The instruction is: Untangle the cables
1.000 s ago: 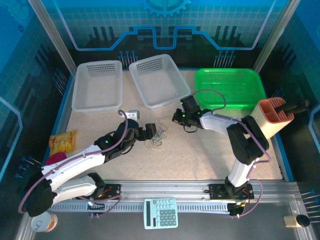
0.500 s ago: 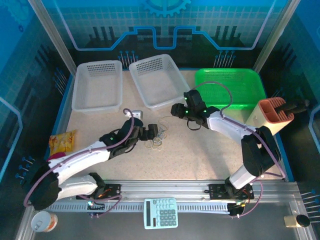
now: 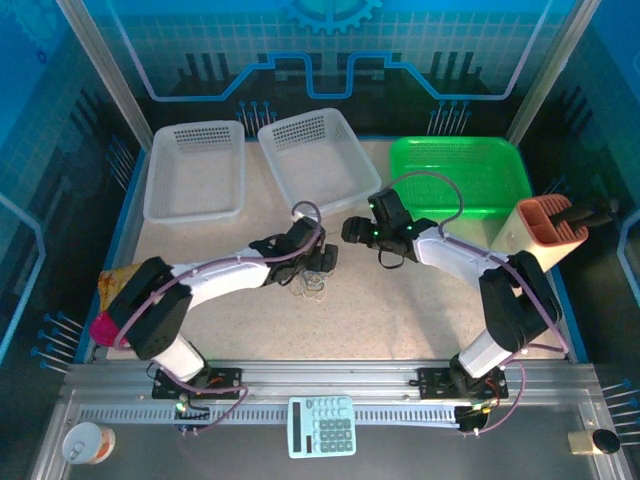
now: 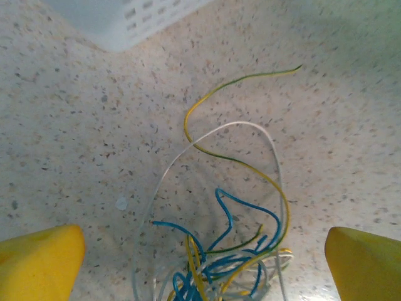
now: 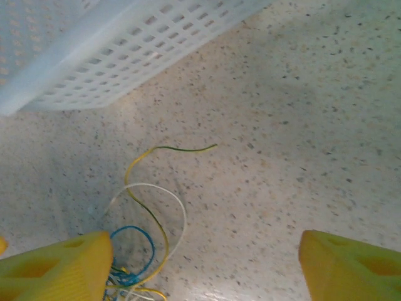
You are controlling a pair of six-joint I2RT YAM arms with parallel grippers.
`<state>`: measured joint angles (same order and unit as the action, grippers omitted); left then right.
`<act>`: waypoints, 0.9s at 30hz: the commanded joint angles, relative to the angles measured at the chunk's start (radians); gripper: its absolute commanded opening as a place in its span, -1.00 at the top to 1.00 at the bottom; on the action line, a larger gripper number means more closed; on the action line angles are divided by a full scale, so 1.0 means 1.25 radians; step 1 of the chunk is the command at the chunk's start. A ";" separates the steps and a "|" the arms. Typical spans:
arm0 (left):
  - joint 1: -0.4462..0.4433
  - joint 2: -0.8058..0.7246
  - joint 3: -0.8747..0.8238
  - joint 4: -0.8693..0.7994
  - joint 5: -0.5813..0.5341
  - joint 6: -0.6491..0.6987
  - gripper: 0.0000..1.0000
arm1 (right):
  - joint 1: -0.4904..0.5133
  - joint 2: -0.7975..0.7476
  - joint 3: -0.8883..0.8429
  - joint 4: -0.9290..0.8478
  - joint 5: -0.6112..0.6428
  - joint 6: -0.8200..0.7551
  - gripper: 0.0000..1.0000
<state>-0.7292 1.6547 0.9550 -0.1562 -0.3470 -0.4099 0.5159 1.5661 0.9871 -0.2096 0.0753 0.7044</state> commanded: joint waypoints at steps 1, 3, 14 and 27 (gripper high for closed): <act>0.004 0.038 0.032 -0.025 0.012 0.034 -0.99 | -0.005 -0.037 -0.005 -0.030 0.028 -0.020 -0.73; 0.000 0.046 0.029 -0.024 0.032 0.030 -0.98 | -0.010 -0.038 -0.004 -0.032 0.025 -0.020 -0.73; -0.065 -0.006 -0.069 0.034 0.110 0.002 -0.99 | -0.022 0.015 0.025 -0.020 -0.038 -0.011 -0.58; -0.133 -0.212 -0.146 0.052 0.085 -0.049 -0.99 | -0.020 0.066 0.038 0.008 -0.079 0.009 -0.50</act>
<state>-0.8951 1.4578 0.7856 -0.1001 -0.1925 -0.4461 0.4965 1.6241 0.9974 -0.2089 0.0055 0.7006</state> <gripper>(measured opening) 0.993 0.752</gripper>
